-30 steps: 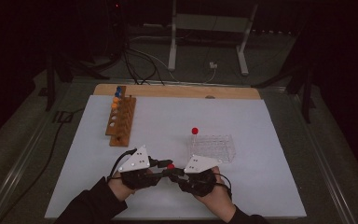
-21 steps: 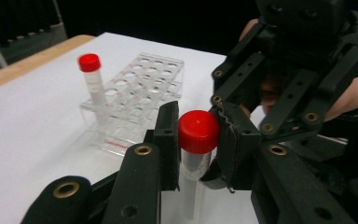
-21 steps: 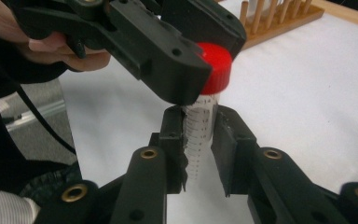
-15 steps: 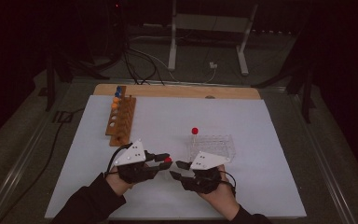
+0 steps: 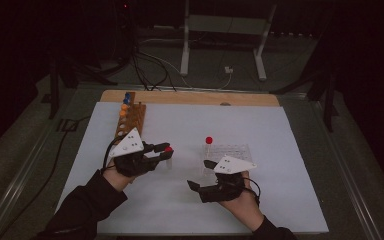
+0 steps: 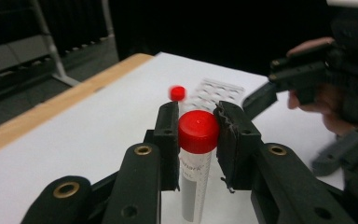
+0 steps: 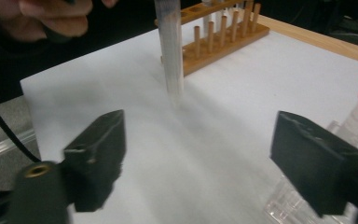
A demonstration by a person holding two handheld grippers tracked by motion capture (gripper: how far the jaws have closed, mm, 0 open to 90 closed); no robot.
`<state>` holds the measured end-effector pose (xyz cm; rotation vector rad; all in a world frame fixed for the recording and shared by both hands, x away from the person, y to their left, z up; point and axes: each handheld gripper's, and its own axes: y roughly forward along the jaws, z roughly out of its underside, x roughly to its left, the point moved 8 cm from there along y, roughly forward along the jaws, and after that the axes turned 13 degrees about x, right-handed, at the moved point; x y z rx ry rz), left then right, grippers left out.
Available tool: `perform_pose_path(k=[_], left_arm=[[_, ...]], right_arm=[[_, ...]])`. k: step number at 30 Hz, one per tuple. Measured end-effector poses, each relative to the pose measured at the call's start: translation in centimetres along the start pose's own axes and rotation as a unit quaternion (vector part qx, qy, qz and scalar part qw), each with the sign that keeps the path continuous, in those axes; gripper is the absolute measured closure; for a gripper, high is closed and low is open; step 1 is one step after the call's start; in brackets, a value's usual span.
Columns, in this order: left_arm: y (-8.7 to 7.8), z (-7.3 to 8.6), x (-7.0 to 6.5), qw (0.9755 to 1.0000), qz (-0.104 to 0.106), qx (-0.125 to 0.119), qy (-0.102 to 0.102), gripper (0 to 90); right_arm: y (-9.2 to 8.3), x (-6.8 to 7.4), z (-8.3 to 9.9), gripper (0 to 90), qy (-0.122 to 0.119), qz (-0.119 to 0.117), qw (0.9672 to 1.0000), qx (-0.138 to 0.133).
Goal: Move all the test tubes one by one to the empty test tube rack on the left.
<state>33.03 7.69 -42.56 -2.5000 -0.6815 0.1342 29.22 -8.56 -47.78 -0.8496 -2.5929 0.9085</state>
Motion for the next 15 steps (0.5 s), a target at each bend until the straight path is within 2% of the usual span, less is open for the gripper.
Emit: perform_pose_path(k=[4,5,7,11,15], left_arm=[[-0.7,-0.7,1.2,0.9998,-0.021,-0.004,0.002,72.1],[-0.8,-0.9,1.6,0.9996,-0.027,-0.005,0.003,72.2],[-1.2,-1.2,2.4,0.9993,-0.038,-0.007,0.0,72.1],[-1.9,-1.7,4.2,0.9979,-0.063,-0.013,-0.008,72.1],[-2.6,-1.7,6.3,0.9961,-0.085,-0.013,-0.023,72.1]], right_arm=[[-0.1,-0.6,0.0,8.0,0.011,0.01,0.9999,-0.003],[-0.1,-0.6,0.0,4.4,0.011,0.006,0.9999,-0.004],[-0.3,-0.7,0.0,3.4,0.007,0.001,0.9999,-0.007],[-0.7,-0.9,-0.1,0.0,0.016,-0.008,0.9997,-0.019],[-0.8,-1.0,-0.1,0.0,0.014,0.003,0.9997,-0.022]])
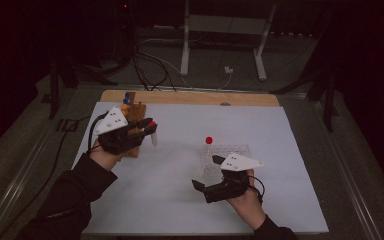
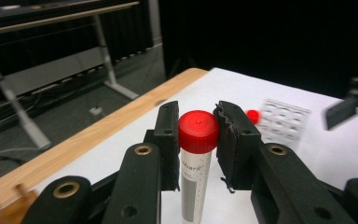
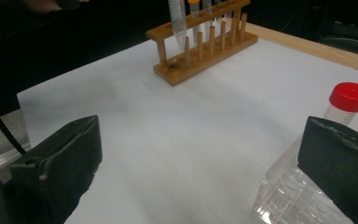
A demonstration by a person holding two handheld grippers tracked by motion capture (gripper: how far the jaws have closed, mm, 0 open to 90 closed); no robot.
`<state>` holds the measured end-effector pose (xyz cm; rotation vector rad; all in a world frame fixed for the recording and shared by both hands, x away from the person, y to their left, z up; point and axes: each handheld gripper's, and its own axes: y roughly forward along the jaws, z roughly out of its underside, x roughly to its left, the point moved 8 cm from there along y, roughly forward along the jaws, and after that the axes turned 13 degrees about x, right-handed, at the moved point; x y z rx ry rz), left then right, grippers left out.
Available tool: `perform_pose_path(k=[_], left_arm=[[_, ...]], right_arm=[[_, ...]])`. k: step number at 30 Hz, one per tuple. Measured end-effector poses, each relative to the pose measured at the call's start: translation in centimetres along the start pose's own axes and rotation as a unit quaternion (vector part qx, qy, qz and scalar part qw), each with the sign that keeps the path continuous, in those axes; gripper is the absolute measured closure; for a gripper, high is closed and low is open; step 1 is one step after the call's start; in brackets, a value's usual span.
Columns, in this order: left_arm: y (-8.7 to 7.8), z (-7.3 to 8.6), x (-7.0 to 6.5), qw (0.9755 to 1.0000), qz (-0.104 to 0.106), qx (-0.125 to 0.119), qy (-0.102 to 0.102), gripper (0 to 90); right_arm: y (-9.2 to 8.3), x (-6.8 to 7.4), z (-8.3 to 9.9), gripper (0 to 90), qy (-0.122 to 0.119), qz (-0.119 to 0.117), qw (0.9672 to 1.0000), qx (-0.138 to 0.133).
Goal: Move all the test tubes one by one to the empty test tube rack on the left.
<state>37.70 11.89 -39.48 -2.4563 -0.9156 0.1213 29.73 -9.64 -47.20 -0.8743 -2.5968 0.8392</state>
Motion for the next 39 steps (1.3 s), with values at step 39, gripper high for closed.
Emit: perform_pose_path(k=[39], left_arm=[[0.6,6.0,12.2,0.9788,-0.17,0.013,-0.113,72.1]], right_arm=[[-0.1,0.0,0.1,0.0,-0.004,-0.013,0.9999,-0.002]])
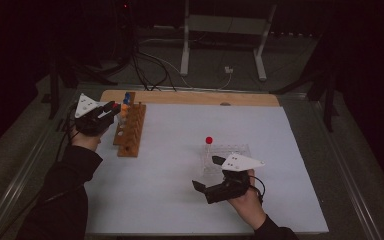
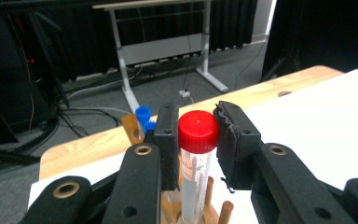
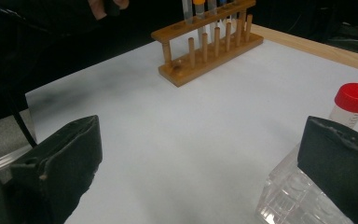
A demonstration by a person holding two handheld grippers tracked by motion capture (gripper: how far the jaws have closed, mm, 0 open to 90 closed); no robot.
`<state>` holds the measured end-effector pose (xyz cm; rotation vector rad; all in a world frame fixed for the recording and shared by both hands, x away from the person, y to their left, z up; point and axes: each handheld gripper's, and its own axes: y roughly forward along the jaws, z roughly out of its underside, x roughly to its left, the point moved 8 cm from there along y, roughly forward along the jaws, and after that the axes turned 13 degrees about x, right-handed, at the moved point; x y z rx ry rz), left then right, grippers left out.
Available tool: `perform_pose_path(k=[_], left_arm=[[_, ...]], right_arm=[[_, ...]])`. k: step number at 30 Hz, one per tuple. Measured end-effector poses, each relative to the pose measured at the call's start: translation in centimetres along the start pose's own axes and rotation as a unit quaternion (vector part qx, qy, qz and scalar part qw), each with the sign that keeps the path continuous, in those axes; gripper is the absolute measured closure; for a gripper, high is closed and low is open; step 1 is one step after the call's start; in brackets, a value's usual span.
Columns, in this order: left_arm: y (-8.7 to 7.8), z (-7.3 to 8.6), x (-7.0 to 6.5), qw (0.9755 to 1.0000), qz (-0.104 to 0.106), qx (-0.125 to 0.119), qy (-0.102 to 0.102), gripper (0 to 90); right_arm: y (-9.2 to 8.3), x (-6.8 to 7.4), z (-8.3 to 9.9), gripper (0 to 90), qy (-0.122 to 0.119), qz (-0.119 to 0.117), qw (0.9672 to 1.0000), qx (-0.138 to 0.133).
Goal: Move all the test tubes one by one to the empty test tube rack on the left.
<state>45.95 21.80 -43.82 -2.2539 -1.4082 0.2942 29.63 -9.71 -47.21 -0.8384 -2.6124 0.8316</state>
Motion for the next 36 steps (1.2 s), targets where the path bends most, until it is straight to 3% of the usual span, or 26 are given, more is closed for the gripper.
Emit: perform_pose_path(k=[17,30,36], left_arm=[[2.3,3.5,-0.2,0.9991,-0.003,0.04,-0.01,72.1],[2.5,3.8,-0.4,0.9981,0.003,0.062,-0.005,70.7],[1.1,3.5,-0.8,0.9982,0.003,0.06,-0.001,41.7]], right_arm=[[0.0,-0.1,0.0,0.0,0.004,-0.005,1.0,0.001],[-0.1,0.0,0.0,0.0,0.001,-0.007,1.0,0.001],[-0.4,-0.3,-0.2,0.0,0.002,-0.003,1.0,-0.005]])
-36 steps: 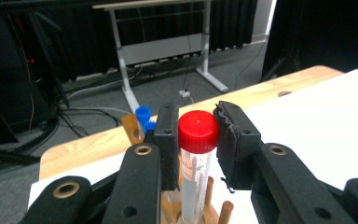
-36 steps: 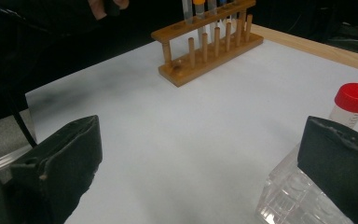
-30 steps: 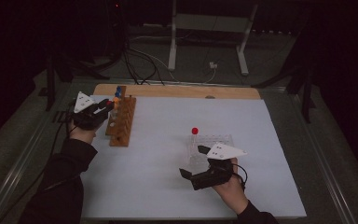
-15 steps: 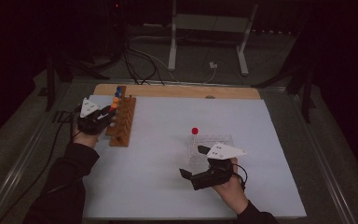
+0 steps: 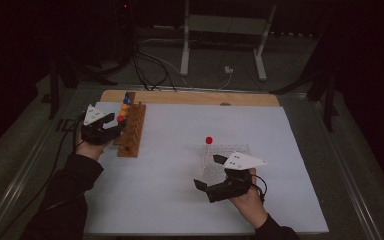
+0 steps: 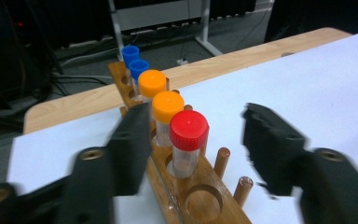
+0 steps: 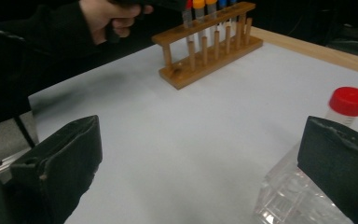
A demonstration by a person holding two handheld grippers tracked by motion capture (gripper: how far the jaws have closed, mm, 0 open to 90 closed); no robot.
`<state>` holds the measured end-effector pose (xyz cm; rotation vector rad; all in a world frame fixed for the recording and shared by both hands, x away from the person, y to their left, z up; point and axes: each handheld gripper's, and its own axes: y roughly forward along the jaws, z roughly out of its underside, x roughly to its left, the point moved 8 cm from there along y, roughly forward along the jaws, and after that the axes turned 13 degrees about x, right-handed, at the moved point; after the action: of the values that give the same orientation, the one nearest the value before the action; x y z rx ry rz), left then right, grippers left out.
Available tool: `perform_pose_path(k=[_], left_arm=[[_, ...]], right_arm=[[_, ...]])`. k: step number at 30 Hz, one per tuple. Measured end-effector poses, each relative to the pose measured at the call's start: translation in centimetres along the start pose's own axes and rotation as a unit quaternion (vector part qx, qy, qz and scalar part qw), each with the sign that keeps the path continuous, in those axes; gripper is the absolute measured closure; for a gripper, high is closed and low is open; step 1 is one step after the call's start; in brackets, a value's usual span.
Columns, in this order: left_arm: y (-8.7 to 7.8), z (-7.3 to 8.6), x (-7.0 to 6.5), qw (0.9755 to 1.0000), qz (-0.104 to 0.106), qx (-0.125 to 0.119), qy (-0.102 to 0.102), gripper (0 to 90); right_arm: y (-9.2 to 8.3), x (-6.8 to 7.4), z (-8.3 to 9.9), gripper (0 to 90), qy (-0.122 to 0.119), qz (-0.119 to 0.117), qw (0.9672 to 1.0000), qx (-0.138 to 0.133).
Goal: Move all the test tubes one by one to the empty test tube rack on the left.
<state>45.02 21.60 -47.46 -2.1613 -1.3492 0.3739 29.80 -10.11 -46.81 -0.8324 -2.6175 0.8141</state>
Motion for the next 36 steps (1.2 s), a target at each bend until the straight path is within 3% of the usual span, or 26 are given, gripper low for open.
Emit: perform_pose_path(k=[3,5,11,15,17,18,20,23,28,36], left_arm=[[-1.3,-0.2,-0.8,0.9999,0.004,-0.011,0.007,25.1],[-2.2,-0.3,-1.6,0.9996,0.019,-0.018,0.007,16.5],[-4.6,0.1,-4.9,0.9963,0.073,-0.038,0.023,2.6],[-5.6,1.0,-7.5,0.9928,0.105,-0.04,0.04,1.6],[-6.0,1.5,-8.9,0.989,0.135,-0.036,0.048,1.6],[-6.0,1.9,-9.5,0.9888,0.134,-0.033,0.056,1.6],[-6.0,2.5,-10.7,0.9866,0.146,-0.028,0.067,1.6],[-5.9,3.2,-12.0,0.9841,0.156,-0.026,0.081,1.6],[-5.6,3.9,-13.6,0.9795,0.178,-0.023,0.091,1.6],[-5.3,4.4,-14.3,0.9772,0.188,-0.016,0.097,1.6]], right_arm=[[-0.4,-0.5,-0.2,0.0,0.0,0.01,0.9999,-0.005],[-0.7,-1.0,-0.4,0.0,-0.003,0.021,0.9997,-0.008],[-1.4,-3.3,-0.8,0.0,0.007,0.059,0.9981,-0.017],[-1.0,-4.9,-0.6,0.1,0.008,0.08,0.9968,-0.006],[-0.6,-5.7,-0.3,0.1,0.017,0.085,0.9962,0.004],[-0.4,-6.0,-0.1,0.1,0.021,0.085,0.9961,0.009],[-0.1,-6.7,0.2,9.9,0.027,0.099,0.9947,0.007],[0.4,-7.4,0.5,13.8,0.03,0.113,0.993,0.016],[1.5,-8.1,0.7,27.2,0.036,0.123,0.9911,0.037],[3.6,-8.9,0.9,45.8,0.036,0.136,0.9872,0.076]])
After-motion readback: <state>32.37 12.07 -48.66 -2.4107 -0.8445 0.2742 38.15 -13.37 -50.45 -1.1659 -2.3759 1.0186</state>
